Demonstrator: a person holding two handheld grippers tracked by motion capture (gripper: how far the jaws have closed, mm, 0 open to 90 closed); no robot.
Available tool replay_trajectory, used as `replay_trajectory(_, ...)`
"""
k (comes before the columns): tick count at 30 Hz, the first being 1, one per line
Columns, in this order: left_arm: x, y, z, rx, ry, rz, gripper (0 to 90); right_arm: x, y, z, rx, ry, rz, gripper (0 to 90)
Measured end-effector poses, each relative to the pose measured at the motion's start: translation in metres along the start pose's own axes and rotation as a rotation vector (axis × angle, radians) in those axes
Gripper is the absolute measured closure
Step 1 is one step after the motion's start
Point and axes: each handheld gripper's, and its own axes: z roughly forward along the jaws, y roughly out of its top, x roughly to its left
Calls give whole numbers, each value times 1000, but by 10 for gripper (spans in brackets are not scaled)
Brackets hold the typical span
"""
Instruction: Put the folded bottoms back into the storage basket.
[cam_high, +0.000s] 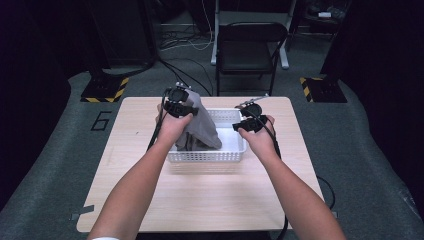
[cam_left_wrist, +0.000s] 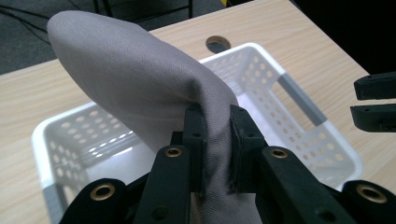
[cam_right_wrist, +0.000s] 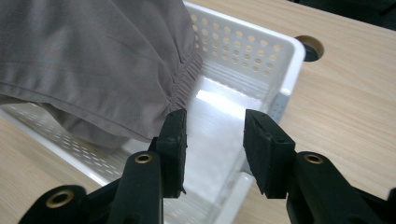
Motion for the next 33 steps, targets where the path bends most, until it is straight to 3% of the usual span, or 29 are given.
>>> replay_trajectory(12,-37,34,9,-10,-26,60,789,-30,-23,-22,-19,-15,64,597)
replay_trajectory(17,-56,44,17,-20,-52,76,790,-43,-33,-32,-31,-30,98,597)
replay_trajectory(22,-65,50,17,-44,-79,77,790,-53,-40,-37,-31,-43,128,597)
replay_trajectory(27,-61,47,20,-38,-69,74,789,-55,-43,-35,-24,-47,135,596)
replay_trajectory(33,-33,28,29,16,-9,50,788,-49,-41,-30,-20,-40,120,595)
